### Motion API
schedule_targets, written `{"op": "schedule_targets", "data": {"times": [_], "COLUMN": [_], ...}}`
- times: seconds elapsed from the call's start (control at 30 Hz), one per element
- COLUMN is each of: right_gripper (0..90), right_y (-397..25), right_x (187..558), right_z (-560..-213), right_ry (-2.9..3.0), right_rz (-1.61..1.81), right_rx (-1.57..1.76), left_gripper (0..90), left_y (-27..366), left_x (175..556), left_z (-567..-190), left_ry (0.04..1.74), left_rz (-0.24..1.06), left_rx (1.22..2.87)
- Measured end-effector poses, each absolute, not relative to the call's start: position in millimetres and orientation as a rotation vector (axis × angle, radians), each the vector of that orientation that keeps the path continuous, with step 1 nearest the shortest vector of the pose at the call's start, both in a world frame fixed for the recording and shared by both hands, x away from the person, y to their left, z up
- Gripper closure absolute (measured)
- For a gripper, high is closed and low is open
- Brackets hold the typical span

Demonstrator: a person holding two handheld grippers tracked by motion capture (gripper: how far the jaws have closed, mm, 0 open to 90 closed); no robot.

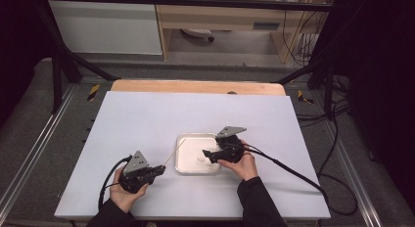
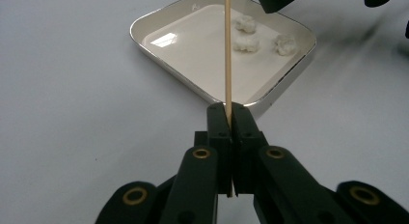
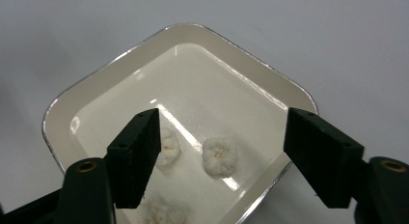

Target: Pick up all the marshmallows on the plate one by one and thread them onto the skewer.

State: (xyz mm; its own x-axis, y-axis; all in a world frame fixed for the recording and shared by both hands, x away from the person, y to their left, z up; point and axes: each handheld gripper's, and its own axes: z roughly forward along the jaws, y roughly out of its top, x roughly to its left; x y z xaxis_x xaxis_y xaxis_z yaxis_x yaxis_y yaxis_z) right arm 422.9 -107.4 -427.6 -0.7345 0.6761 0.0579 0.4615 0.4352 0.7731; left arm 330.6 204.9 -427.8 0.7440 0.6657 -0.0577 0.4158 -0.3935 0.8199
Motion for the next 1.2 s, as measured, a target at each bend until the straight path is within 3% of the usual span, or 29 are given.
{"op": "schedule_targets", "data": {"times": [0.5,0.93,1.2], "right_gripper": [57.4,68.8,70.9], "right_y": [-102,-102,-102], "right_x": [430,429,428], "right_z": [-447,-450,-449], "right_ry": [2.497,2.476,2.478], "right_rz": [1.114,1.099,1.117], "right_rx": [1.018,1.007,1.028], "left_gripper": [88.5,88.5,88.5], "left_y": [204,203,203], "left_x": [331,330,329], "left_z": [-429,-429,-428], "left_ry": [0.814,0.814,0.812], "left_rz": [0.347,0.353,0.358], "left_rx": [2.035,2.031,2.026]}}
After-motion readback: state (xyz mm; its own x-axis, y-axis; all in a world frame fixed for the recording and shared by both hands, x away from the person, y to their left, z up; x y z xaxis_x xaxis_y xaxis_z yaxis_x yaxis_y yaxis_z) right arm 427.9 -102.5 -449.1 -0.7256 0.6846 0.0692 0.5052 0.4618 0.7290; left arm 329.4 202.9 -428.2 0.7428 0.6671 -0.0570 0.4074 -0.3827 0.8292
